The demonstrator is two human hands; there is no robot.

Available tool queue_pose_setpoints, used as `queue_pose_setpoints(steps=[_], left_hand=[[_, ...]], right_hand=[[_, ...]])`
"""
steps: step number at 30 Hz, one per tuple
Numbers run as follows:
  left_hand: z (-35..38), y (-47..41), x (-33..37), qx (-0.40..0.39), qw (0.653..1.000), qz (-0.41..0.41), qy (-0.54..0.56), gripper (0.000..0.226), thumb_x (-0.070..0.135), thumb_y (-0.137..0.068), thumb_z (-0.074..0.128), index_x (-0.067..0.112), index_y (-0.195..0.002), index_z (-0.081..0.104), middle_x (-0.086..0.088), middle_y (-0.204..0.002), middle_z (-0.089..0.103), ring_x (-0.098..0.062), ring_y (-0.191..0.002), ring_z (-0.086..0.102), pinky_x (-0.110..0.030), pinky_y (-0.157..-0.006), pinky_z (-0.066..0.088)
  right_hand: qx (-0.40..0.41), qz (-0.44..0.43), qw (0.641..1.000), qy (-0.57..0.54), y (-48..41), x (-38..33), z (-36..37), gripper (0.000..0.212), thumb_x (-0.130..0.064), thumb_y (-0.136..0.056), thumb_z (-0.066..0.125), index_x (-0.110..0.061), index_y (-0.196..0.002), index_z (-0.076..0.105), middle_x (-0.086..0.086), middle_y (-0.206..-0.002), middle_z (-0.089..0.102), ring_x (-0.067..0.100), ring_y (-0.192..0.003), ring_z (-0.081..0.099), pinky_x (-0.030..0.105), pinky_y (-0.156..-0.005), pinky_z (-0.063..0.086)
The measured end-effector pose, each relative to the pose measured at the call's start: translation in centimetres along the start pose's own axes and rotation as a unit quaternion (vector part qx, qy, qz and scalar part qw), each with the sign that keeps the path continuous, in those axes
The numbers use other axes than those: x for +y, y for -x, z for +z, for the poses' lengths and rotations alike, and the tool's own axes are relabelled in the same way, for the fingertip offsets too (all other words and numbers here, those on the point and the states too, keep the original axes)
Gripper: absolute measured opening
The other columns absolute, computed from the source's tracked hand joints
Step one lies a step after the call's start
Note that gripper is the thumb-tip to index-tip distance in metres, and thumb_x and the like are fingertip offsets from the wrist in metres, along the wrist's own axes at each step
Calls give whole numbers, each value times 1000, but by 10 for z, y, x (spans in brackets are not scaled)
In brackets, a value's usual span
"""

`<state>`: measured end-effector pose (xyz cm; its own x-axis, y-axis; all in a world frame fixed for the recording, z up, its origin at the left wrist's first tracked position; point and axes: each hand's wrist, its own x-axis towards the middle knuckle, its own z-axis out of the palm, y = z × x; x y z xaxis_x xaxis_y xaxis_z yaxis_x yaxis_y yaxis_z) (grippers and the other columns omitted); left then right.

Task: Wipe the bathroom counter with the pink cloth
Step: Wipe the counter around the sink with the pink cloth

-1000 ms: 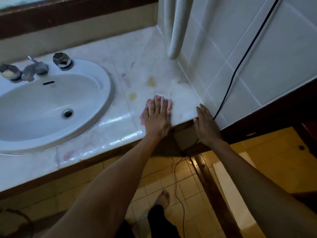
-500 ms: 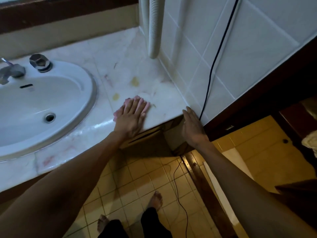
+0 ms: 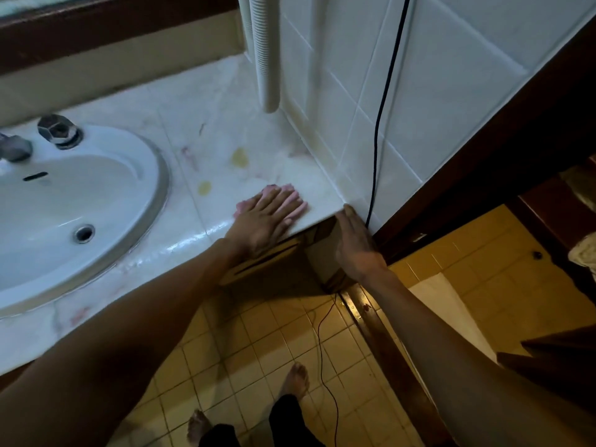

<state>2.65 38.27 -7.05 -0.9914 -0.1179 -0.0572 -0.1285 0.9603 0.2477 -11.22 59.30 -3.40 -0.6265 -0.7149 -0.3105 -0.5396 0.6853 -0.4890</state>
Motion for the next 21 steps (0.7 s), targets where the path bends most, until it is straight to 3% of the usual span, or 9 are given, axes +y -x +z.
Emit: queue_pose_setpoints(steps=[3, 6, 9, 13, 15, 18, 21], left_hand=[[-6, -33, -4, 11, 993, -114, 24, 57, 46, -110, 9, 35, -166, 9, -1, -175, 5, -28, -162, -4, -55, -129, 7], [-5, -78, 35, 9, 970, -228, 78, 62, 48, -110, 16, 27, -166, 4, -4, -175, -4, -33, -161, -9, -59, -128, 2], [1, -89, 63, -7, 982, -176, 70, 64, 51, -108, 15, 28, -167, 7, -3, -175, -3, -31, -161, -9, -60, -128, 4], [-6, -63, 28, -14, 999, 33, 20, 53, 40, -113, 19, 33, -166, 17, 0, -174, 5, -22, -159, -11, -43, -130, -10], [-12, -57, 1, -7, 1000, 13, 23, 52, 41, -113, 19, 39, -165, 17, 3, -174, 7, -20, -160, -10, -45, -130, -6], [-18, -51, -18, 8, 993, -107, 49, 53, 47, -111, 17, 42, -164, 15, 4, -175, 10, -26, -162, -3, -56, -128, 8], [-15, -26, -9, 10, 991, -121, 64, 54, 48, -111, 17, 42, -164, 14, 4, -175, 9, -28, -162, -3, -56, -128, 8]], right_hand=[[-9, 8, 1000, -6, -1, -1, -1, 77, 8, -88, 52, -19, -155, 24, 0, -168, 3, 20, -154, 2, 46, -125, 17], [-8, 11, 1000, 0, 0, -2, -2, 76, 7, -89, 52, -17, -156, 23, 0, -168, 2, 20, -155, 2, 46, -125, 17], [5, 4, 1000, 3, -1, -2, -1, 72, 5, -90, 54, -14, -154, 27, 3, -167, 9, 21, -155, 7, 45, -124, 22], [23, 8, 1000, -1, -3, -5, -1, 67, 1, -92, 55, -13, -152, 30, 5, -166, 15, 23, -154, 12, 46, -123, 25], [36, -3, 999, 6, -4, -7, 0, 54, -6, -99, 47, -12, -151, 33, 7, -165, 18, 23, -153, 13, 45, -123, 24], [69, -60, 995, 42, -9, -14, 3, 41, -19, -105, 37, -11, -145, 42, 9, -161, 30, 24, -151, 19, 42, -122, 24], [97, -106, 989, 47, -23, -25, 6, 40, -24, -106, 37, -9, -141, 48, 12, -157, 37, 26, -149, 28, 40, -118, 29]])
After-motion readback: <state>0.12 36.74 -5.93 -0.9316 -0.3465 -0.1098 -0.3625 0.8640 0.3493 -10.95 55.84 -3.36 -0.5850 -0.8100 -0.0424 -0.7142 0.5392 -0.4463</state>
